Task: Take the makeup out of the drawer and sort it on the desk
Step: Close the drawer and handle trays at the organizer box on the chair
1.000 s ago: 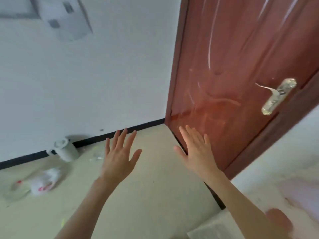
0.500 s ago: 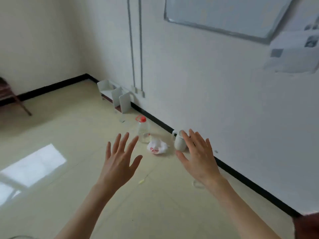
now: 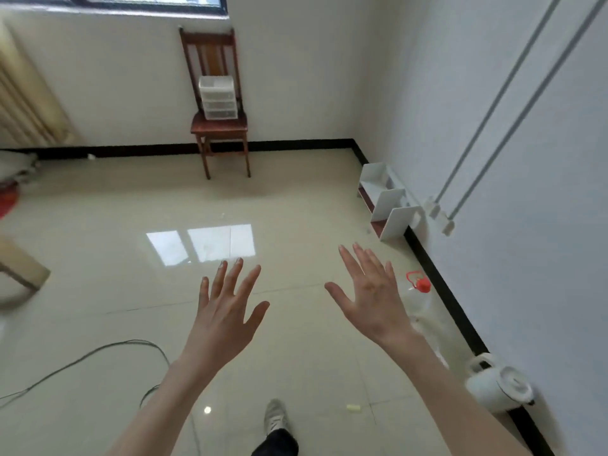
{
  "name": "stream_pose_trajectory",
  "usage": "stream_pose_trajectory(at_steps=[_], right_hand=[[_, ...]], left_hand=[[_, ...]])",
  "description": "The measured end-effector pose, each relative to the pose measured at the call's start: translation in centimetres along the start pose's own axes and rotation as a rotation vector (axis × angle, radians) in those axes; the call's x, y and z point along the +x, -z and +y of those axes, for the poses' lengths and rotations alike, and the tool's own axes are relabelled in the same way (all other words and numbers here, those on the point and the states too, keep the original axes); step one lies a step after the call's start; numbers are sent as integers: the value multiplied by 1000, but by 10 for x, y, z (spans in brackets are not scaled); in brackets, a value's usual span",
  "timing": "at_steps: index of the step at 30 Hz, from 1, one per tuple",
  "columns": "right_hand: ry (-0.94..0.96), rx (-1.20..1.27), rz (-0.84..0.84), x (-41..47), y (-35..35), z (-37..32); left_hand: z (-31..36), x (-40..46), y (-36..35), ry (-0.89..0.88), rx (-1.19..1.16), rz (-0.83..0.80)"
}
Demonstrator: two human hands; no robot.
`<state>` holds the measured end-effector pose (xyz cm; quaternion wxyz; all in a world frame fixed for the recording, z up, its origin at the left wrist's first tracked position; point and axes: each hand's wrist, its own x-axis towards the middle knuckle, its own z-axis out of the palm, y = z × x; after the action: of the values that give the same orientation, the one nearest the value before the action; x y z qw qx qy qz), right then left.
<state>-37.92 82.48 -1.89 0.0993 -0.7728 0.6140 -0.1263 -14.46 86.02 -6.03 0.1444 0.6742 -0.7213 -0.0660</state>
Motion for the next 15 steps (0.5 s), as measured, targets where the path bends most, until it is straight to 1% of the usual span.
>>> stream_pose_trajectory(at_steps=[3,8,12,15], right_hand=[[70,-28,-38,84,-17,-15],[149,-10,-75,210,-30,-39],[156,90,-78,303,-36,-46],[169,112,-83,369,-48,-47]], left_hand=[[-39,65,1,62,20,7],[-90,167,19,128,17,82],[-120,240,18,139,9,92],[-141,292,8,170,11,73]])
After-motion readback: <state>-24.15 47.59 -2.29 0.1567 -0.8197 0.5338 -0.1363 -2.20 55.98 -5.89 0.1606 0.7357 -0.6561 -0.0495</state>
